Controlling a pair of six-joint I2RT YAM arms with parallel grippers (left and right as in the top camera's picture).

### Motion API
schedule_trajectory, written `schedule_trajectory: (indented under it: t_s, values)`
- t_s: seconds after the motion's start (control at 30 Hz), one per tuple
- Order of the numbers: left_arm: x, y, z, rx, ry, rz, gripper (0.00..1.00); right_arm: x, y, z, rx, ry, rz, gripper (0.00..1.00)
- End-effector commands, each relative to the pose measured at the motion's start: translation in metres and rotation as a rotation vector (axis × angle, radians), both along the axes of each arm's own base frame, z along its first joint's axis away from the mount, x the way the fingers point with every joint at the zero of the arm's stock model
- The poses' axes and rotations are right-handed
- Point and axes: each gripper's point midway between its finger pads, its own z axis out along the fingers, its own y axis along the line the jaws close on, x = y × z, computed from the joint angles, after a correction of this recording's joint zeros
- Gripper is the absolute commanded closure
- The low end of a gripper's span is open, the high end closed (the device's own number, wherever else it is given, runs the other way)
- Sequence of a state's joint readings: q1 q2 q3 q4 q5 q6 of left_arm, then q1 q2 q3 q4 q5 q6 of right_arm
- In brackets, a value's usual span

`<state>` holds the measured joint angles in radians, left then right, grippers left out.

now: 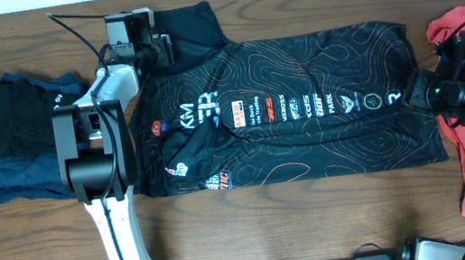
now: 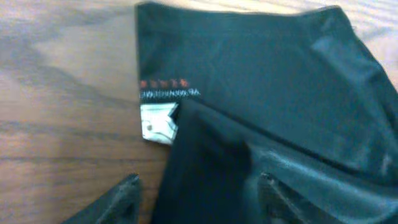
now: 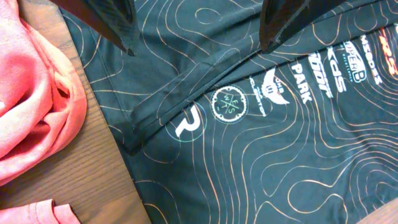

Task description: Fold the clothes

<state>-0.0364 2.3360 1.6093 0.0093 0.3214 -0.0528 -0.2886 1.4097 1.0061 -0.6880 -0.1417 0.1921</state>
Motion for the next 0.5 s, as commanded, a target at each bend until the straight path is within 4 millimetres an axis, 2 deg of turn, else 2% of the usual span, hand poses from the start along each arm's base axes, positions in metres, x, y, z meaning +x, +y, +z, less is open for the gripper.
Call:
schedule_trajectory:
  t_s: [0.0,0.03,0.1,0.23,0.3,0.4,0.47]
  values:
    - [-0.002,-0.013,-0.011,-0.035,0.027,-0.028,0.55,0.003,0.001,0.005,-0.016,-0.013,0.022,0.4]
    - [-0.003,-0.015,-0.011,-0.045,0.029,-0.032,0.64,0.004,0.001,0.005,-0.017,-0.015,0.022,0.4]
    - [-0.003,-0.019,-0.009,-0.075,0.03,-0.034,0.75,0.005,0.001,0.006,-0.018,-0.02,0.022,0.41]
    - [-0.002,-0.022,-0.007,-0.098,0.028,-0.032,0.81,0.008,-0.002,0.007,-0.029,-0.035,0.018,0.41]
    - [-0.002,-0.021,-0.005,-0.099,0.027,-0.029,0.93,0.012,-0.004,0.008,-0.041,-0.048,0.015,0.41]
    - [0.0,-0.018,0.006,-0.142,0.026,0.002,0.94,0.022,-0.008,0.01,-0.058,-0.079,0.014,0.45]
    - [0.001,-0.015,0.021,-0.176,0.014,0.009,0.94,0.033,-0.012,0.009,-0.073,-0.109,0.015,0.48]
